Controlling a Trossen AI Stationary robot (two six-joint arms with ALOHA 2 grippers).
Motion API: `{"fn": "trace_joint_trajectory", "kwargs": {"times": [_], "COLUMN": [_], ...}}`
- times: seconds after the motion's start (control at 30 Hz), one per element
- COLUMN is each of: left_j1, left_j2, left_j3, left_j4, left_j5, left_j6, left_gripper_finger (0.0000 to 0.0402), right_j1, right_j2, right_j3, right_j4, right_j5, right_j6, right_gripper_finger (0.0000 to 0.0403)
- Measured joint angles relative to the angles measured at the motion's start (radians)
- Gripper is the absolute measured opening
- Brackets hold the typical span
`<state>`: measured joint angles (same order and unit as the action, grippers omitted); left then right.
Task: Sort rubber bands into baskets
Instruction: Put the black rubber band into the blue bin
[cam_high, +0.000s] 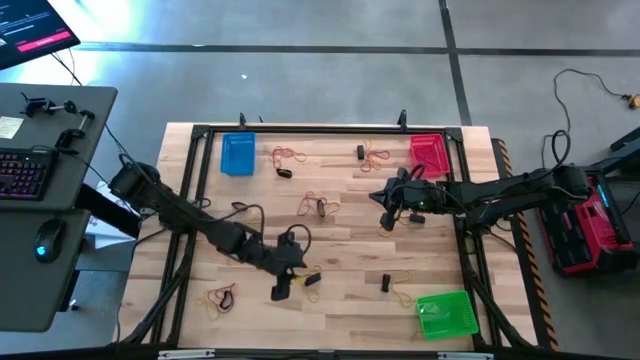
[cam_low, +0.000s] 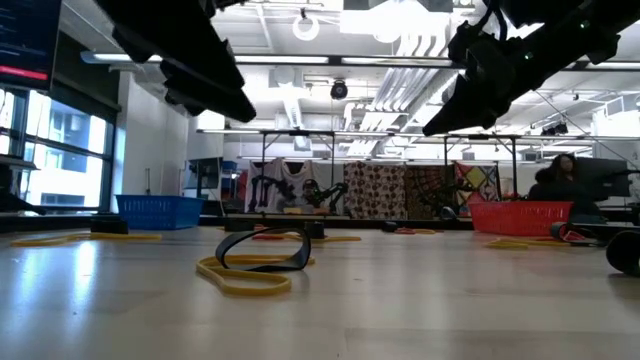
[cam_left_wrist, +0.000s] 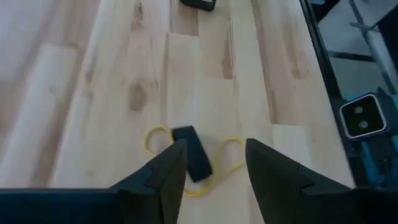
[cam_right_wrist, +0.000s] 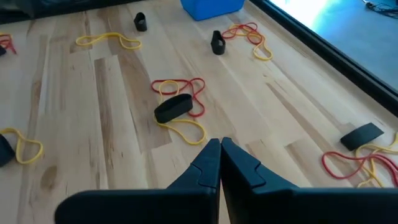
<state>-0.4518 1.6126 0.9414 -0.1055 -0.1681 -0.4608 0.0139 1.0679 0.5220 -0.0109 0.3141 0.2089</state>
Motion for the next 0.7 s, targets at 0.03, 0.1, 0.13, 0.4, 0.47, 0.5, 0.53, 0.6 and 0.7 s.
{"fn": "trace_joint_trajectory", "kwargs": {"times": [0.03,0.1,0.13,0.4,0.47,0.5,0.53,0.6,0.7], "left_j1": [-0.006,-0.013,-0.015,-0.015,-0.017,-0.017,-0.017,-0.015,-0.006], "left_j2": [0.012,0.043,0.058,0.147,0.170,0.184,0.197,0.223,0.255], "left_j3": [0.000,0.000,0.000,0.031,0.054,0.066,0.078,0.104,0.137], "left_j4": [-0.001,-0.003,-0.003,-0.003,-0.004,-0.011,-0.029,-0.075,-0.142], "left_j5": [-0.004,-0.022,-0.035,-0.068,-0.044,-0.041,-0.037,-0.037,-0.059], "left_j6": [-0.023,-0.059,-0.074,-0.129,-0.115,-0.111,-0.110,-0.111,-0.111], "left_gripper_finger": [0.0159,0.0159,0.0159,0.0159,0.0159,0.0159,0.0159,0.0159,0.0160], "right_j1": [0.000,0.000,0.000,0.000,0.000,0.000,0.000,0.000,0.000], "right_j2": [0.000,0.000,0.000,0.000,0.000,0.000,0.000,0.000,0.000], "right_j3": [0.000,0.000,0.000,0.000,0.000,0.000,0.000,0.000,0.000], "right_j4": [-0.001,0.000,-0.001,-0.001,0.000,-0.001,0.000,-0.001,-0.002], "right_j5": [0.000,0.000,0.000,0.000,0.000,0.000,0.000,0.000,-0.002], "right_j6": [0.000,0.000,0.000,0.000,0.000,0.000,0.000,0.001,0.001], "right_gripper_finger": [0.0000,0.0000,0.0000,0.0000,0.0000,0.0000,0.0000,0.0000,0.0000]}}
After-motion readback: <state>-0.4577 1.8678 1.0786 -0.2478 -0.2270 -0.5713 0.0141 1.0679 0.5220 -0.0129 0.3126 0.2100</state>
